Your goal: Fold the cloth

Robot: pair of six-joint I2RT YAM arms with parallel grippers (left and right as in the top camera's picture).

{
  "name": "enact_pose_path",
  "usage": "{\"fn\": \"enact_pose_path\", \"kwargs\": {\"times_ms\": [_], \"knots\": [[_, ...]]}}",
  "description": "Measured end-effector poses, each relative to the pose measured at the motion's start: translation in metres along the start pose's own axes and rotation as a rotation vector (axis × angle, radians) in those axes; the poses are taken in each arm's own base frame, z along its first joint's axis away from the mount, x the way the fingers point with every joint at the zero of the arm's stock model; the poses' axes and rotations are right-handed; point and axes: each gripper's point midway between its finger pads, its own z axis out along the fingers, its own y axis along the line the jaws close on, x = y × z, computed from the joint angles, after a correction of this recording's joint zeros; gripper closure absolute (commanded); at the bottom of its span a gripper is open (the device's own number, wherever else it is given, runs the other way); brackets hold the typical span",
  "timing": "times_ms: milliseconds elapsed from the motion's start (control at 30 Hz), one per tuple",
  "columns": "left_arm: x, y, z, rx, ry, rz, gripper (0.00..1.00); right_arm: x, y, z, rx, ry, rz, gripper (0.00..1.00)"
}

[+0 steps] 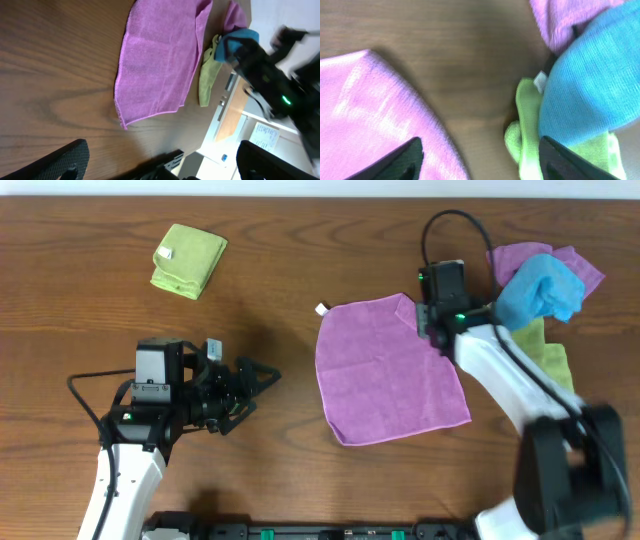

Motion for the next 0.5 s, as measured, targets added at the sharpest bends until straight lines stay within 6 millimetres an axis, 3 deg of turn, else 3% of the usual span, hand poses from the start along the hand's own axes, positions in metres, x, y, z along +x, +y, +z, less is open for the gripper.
{"fn": "enact_pose_path", "kwargs": {"times_ms": [133, 233, 400, 500], "knots": [[0.001, 0.0, 0.001, -0.001, 0.003, -0.014, 0.05, 0.015, -0.006, -0.054, -0.155, 0.058, 0.046, 0.16], [0.007, -0.002, 0.005, -0.009, 0.023, -0.003, 0.05, 0.034, -0.018, -0.079, -0.245, 0.13, 0.135, 0.15], [0.029, 0.0, 0.021, -0.069, 0.076, 0.013, 0.05, 0.075, -0.032, -0.092, -0.367, 0.326, 0.286, 0.14], [0.039, 0.004, 0.032, -0.119, 0.099, 0.012, 0.05, 0.087, -0.037, -0.094, -0.431, 0.393, 0.368, 0.14]]}}
